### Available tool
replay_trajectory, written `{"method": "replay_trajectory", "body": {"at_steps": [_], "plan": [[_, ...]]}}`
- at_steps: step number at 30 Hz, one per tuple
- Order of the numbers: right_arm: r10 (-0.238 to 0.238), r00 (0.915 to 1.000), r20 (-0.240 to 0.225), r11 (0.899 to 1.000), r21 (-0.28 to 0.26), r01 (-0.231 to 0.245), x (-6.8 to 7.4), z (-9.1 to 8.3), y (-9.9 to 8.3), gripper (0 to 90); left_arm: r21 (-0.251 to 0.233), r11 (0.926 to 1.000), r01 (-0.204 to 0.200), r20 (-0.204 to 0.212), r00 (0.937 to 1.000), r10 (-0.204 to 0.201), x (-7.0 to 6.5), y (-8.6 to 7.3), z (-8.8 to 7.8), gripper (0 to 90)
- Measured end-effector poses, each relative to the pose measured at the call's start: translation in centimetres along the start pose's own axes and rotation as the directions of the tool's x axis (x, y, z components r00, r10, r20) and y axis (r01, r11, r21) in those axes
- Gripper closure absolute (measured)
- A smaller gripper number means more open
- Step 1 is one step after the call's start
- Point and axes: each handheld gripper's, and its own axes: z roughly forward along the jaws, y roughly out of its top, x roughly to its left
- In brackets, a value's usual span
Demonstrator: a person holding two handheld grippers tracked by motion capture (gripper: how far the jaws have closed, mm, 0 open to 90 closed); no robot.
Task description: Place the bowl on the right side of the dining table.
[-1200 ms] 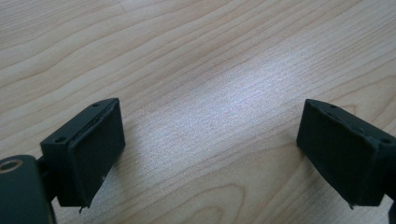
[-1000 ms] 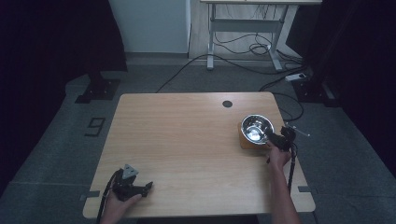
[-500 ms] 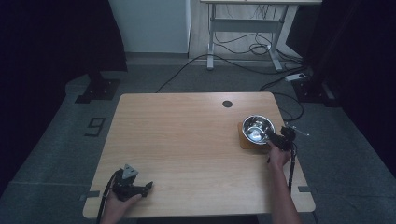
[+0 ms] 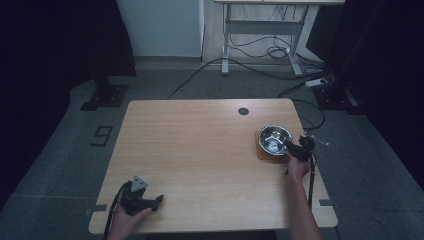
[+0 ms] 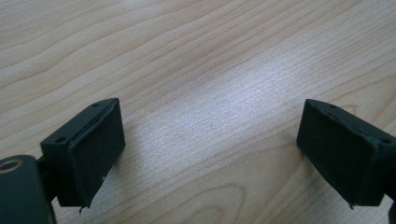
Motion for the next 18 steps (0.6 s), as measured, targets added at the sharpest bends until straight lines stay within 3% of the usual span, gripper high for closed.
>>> {"method": "replay_trajectory", "body": {"at_steps": [10,18], "plan": [[0.020,0.9990,-0.040,1.000,-0.002,-0.020,-0.39,0.25,-0.02,81.4,0.000,1.0000,0.000,0.000,1.0000,0.000,0.00,0.00,0.00,7.4],[0.019,0.9989,-0.043,1.000,-0.010,-0.019,-0.46,0.23,-0.03,79.5,0.000,1.0000,0.000,0.000,1.0000,0.000,0.00,0.00,0.00,7.4]]}}
